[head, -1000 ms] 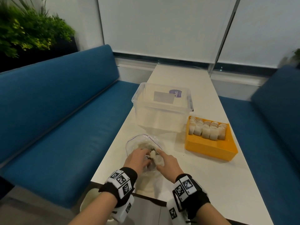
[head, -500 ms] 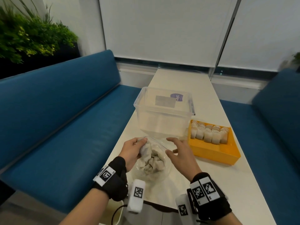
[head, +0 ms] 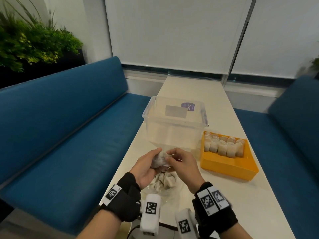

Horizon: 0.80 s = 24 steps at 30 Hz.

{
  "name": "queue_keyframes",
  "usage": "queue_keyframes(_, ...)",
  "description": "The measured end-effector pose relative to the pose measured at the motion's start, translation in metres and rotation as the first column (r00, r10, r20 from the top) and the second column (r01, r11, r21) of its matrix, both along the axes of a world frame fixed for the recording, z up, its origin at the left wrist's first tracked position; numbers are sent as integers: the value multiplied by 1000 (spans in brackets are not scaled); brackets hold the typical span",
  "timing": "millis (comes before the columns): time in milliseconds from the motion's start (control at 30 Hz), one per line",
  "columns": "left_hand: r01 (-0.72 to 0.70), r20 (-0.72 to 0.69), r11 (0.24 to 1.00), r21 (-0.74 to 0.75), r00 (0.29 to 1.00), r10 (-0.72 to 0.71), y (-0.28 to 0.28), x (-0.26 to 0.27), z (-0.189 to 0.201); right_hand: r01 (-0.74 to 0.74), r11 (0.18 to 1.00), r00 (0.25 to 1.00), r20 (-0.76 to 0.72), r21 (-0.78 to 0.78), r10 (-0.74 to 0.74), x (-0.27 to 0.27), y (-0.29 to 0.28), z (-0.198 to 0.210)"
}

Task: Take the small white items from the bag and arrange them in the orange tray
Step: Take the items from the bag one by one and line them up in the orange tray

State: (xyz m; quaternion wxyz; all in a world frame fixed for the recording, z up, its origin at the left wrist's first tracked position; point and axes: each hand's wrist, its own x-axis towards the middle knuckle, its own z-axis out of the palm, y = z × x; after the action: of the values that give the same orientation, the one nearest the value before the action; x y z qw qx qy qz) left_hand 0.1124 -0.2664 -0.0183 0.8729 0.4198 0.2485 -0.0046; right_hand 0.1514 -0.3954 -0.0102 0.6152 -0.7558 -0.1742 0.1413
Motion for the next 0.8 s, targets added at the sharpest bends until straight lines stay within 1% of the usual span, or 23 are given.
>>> queue_keyframes(67, 56, 21, 995, -81, 998, -54, -1, -2, 2, -92, 994, 995, 27, -52, 94, 10, -1, 11)
queue_keyframes(100, 77, 25, 991, -112, 997, -75, -1, -2, 3, -148, 983, 987, 53, -105, 154, 15, -2, 17)
queue_keyframes(200, 81, -6, 973, -216, 996, -85, -1, 1, 2, -277, 907, 928, 157, -316, 338, 29, 1, 36)
queue_keyframes(300, 101, -10, 947, -305, 994, -109, -4, 5, 5, -291, 811, 858, 237, -507, 456, 41, 6, 49)
queue_keyframes(367, 124, 23, 937, -328, 992, -123, -5, 6, 8, -283, 777, 826, 269, -562, 495, 45, 9, 56)
queue_keyframes(533, 89, 59, 912, -400, 996, -71, 4, 7, 10, -231, 804, 825, 327, -547, 460, 56, 9, 62)
queue_keyframes(633, 75, 68, 929, -362, 996, -54, 8, 8, 11, -214, 795, 803, 361, -568, 474, 55, 10, 63)
queue_keyframes(700, 69, 66, 932, -357, 997, -48, 8, 9, 12, -170, 831, 806, 411, -529, 426, 53, 11, 62)
queue_keyframes(800, 35, 46, 932, -361, 999, -19, 6, 11, 13, -53, 915, 820, 506, -400, 269, 51, 10, 61)
